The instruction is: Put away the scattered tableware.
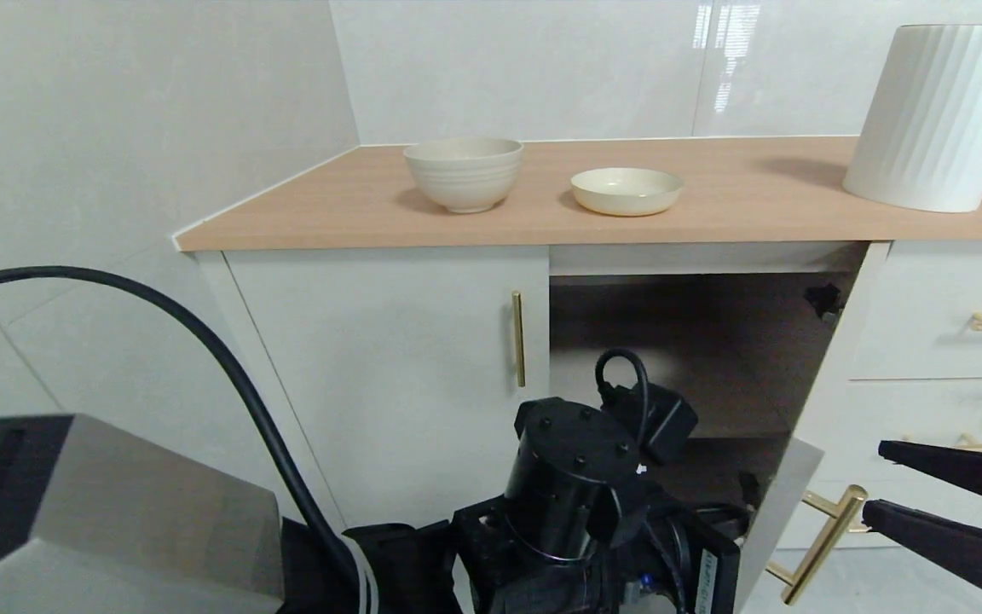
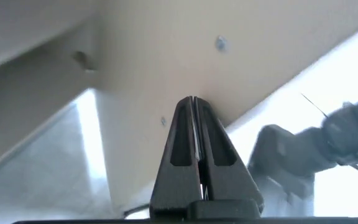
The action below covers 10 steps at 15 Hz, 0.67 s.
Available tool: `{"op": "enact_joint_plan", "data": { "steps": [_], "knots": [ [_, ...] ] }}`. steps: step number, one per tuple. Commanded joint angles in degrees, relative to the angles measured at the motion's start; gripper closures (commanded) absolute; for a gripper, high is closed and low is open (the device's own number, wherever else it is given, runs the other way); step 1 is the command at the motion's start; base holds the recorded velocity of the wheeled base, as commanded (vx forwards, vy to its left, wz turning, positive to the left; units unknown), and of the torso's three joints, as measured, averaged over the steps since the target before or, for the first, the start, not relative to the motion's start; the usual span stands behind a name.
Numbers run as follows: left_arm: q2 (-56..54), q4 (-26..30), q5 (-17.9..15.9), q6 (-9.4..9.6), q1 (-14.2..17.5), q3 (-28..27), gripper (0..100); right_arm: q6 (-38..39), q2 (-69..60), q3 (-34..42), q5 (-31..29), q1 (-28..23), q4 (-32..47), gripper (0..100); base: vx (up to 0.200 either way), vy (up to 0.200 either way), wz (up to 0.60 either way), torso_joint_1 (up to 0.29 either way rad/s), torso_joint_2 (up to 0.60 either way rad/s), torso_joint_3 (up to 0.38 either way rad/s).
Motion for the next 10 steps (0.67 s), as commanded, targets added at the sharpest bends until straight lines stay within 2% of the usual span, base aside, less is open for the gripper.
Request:
{"op": "enact_joint_plan", "data": {
  "steps": [1,7,10],
  "knots": [
    [1.0,0.0,0.4,-0.05,0.7,-1.1,100,0.0,0.2,0.1,0.0,0.0,0.0,0,0.0,0.0,0.0,0.0,0.0,0.0],
    [1.4,0.3,0.7,0.3,0.7,-4.1,100,0.0,-2.1,-1.4,0.0,0.0,-0.1,0,0.0,0.0,0.0,0.0,0.0,0.0],
    [0.2,3.6,0.8,0.39,-1.3,-7.0,100,0.2,-5.2,-3.8,0.0,0.0,0.0,0,0.0,0.0,0.0,0.0,0.0,0.0]
  ]
}}
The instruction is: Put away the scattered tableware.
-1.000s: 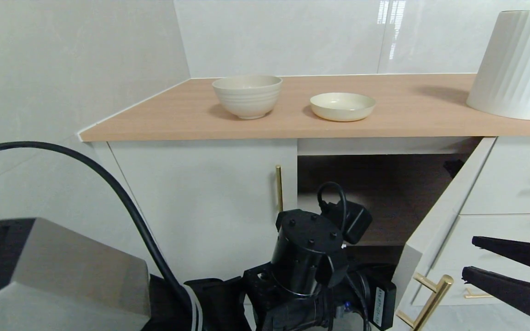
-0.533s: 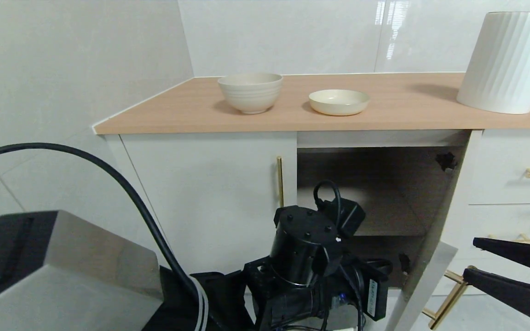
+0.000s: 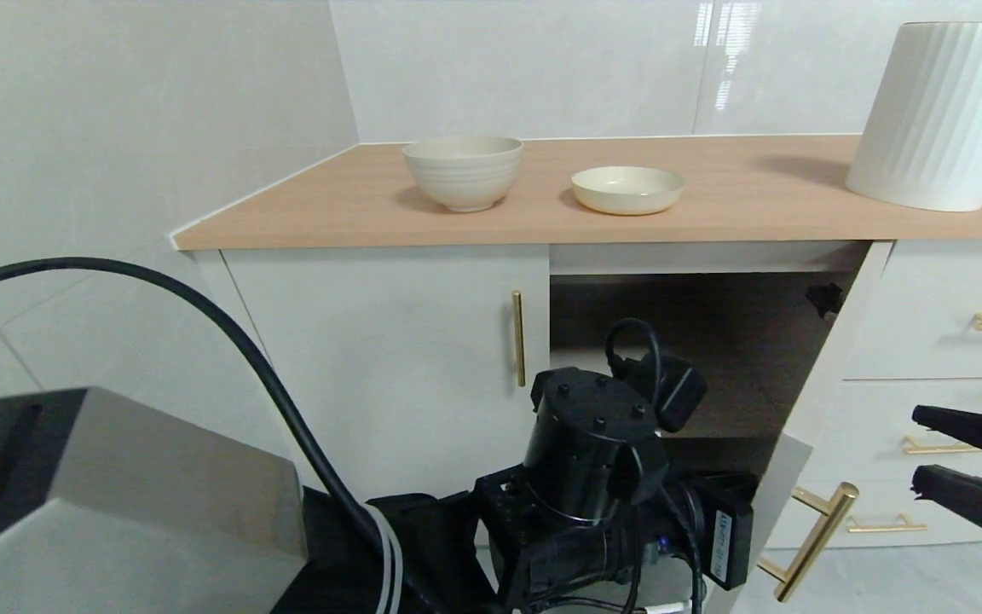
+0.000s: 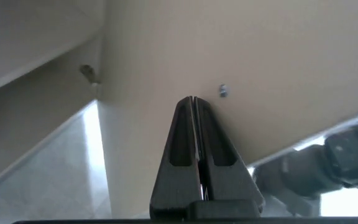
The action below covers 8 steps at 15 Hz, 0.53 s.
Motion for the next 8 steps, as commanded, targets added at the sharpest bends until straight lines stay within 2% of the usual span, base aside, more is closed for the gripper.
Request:
{"op": "enact_joint_plan", "data": {
  "steps": [1,5,7,8],
  "knots": [
    [-1.2,2.9,0.1,-0.01,-2.2,-2.6,100,0.7,-2.7,-1.8,0.0,0.0,0.4,0,0.0,0.0,0.0,0.0,0.0,0.0],
    [0.6,10.1,1.9,0.16,-7.0,-10.4,100,0.7,-6.5,-4.8,0.1,0.0,3.9,0,0.0,0.0,0.0,0.0,0.0,0.0],
    [2.8,14.4,2.1,1.75,-9.5,-15.9,100,0.7,-7.2,-5.3,0.1,-0.1,4.0,0,0.0,0.0,0.0,0.0,0.0,0.0],
    [3.9,15.4,2.6,1.75,-10.5,-18.4,100,0.7,-7.2,-5.3,0.1,0.0,4.0,0,0.0,0.0,0.0,0.0,0.0,0.0]
  ]
}}
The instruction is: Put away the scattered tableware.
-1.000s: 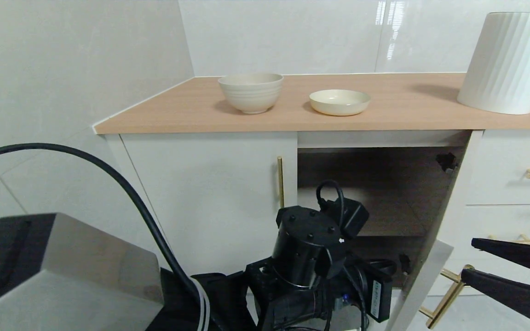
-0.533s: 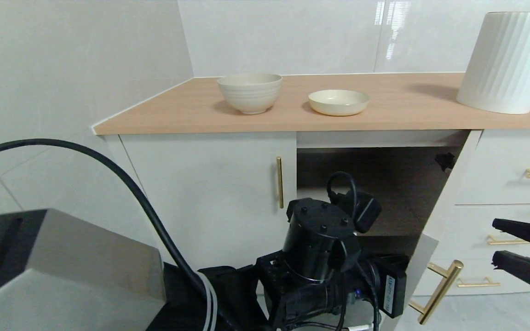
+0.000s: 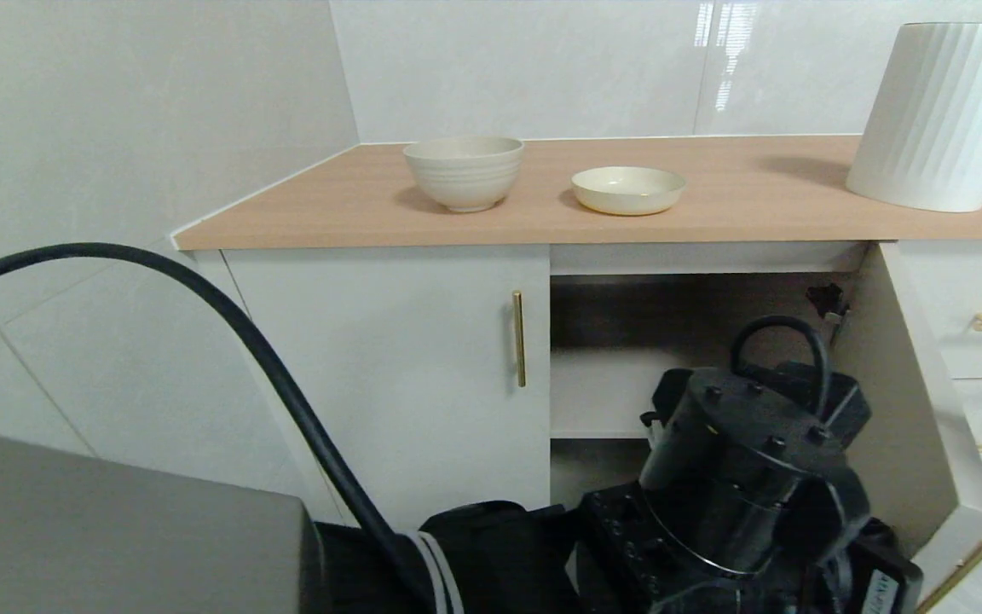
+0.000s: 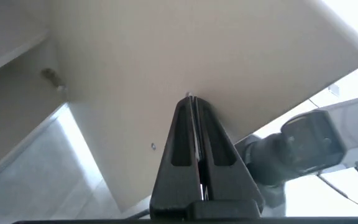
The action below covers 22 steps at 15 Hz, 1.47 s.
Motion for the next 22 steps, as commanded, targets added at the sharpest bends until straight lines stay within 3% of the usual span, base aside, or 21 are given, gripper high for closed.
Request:
{"op": "enact_joint_plan", "data": {
  "steps": [1,5,8,10,11,12,13,16,18,19,21,22],
  "knots": [
    [4.3,1.5,2.6,0.34,-3.7,-7.5,100,0.0,-0.7,-0.1,0.0,0.0,0.0,0,0.0,0.0,0.0,0.0,0.0,0.0],
    [3.1,1.5,6.3,-0.18,-4.2,-7.7,100,0.0,-0.7,-0.2,0.0,0.0,1.9,0,0.0,0.0,0.0,0.0,0.0,0.0],
    [-4.0,1.5,7.9,-0.62,0.2,-1.9,100,0.0,0.3,-0.2,0.3,0.0,2.6,0,0.0,0.0,0.0,0.0,0.0,0.0],
    [-8.5,1.5,9.4,-0.36,7.3,2.8,100,0.0,5.0,-2.7,0.4,0.0,2.6,0,0.0,0.0,0.0,0.0,0.0,0.0],
    [-10.7,1.3,12.0,0.52,12.0,6.2,100,-0.1,9.0,-4.4,0.4,0.0,2.6,0,0.0,0.0,0.0,0.0,0.0,0.0],
    [-11.5,1.3,12.8,0.96,13.9,7.4,100,-0.3,10.4,-4.8,0.3,0.0,2.6,0,0.0,0.0,0.0,0.0,0.0,0.0],
    [-14.8,0.9,14.7,2.98,21.4,12.3,100,-0.4,16.7,-8.4,0.2,0.0,2.3,0,0.0,0.0,0.0,0.0,0.0,0.0],
    [-24.7,-3.0,13.6,7.11,31.2,23.8,100,-0.5,26.5,-14.3,0.1,0.0,1.2,0,0.0,0.0,0.0,0.0,0.0,0.0],
    [-30.7,-3.1,8.7,8.52,35.9,28.2,100,-2.0,30.6,-15.6,0.2,0.0,-2.1,0,0.0,0.0,0.0,0.0,0.0,0.0],
    [-33.1,-2.4,4.5,8.69,37.3,28.8,100,-4.3,32.5,-15.9,0.2,0.0,-4.3,0,0.0,0.0,0.0,0.0,0.0,0.0],
    [-35.4,-1.0,0.5,8.52,37.4,28.8,100,-6.0,34.8,-14.7,0.1,0.0,-5.6,0,0.0,0.0,0.0,0.0,0.0,0.0],
    [-35.6,0.0,0.5,8.52,37.4,28.8,100,-6.1,35.8,-14.2,-0.4,0.2,-5.8,0,0.0,0.0,0.0,0.0,0.0,0.0]
  ]
}}
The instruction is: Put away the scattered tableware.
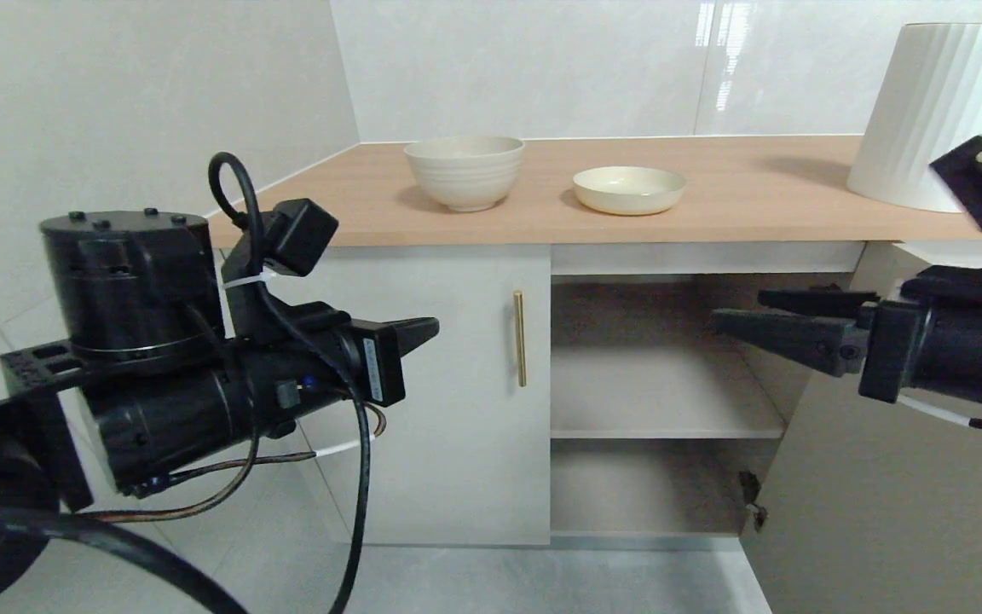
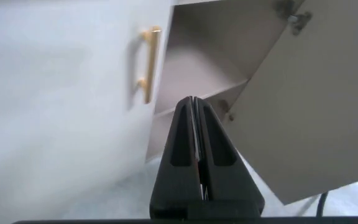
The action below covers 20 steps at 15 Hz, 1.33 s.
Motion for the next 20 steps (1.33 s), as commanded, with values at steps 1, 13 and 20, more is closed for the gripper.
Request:
{"op": "enact_joint_plan", "data": {
  "steps": [1,13,20],
  "knots": [
    [-3.5,0.3,-0.1,0.01,0.6,0.4,100,-0.1,3.8,0.5,-0.3,0.2,-0.2,0,0.0,0.0,0.0,0.0,0.0,0.0],
    [-7.8,5.9,-0.5,-0.43,4.7,-4.0,0,-0.1,2.5,-1.4,-3.4,1.8,-0.1,0,0.0,0.0,0.0,0.0,0.0,0.0],
    [-7.8,6.3,-0.4,-0.34,4.5,-3.9,0,0.1,2.4,-2.5,-3.7,1.9,-0.5,0,0.0,0.0,0.0,0.0,0.0,0.0]
  ]
}}
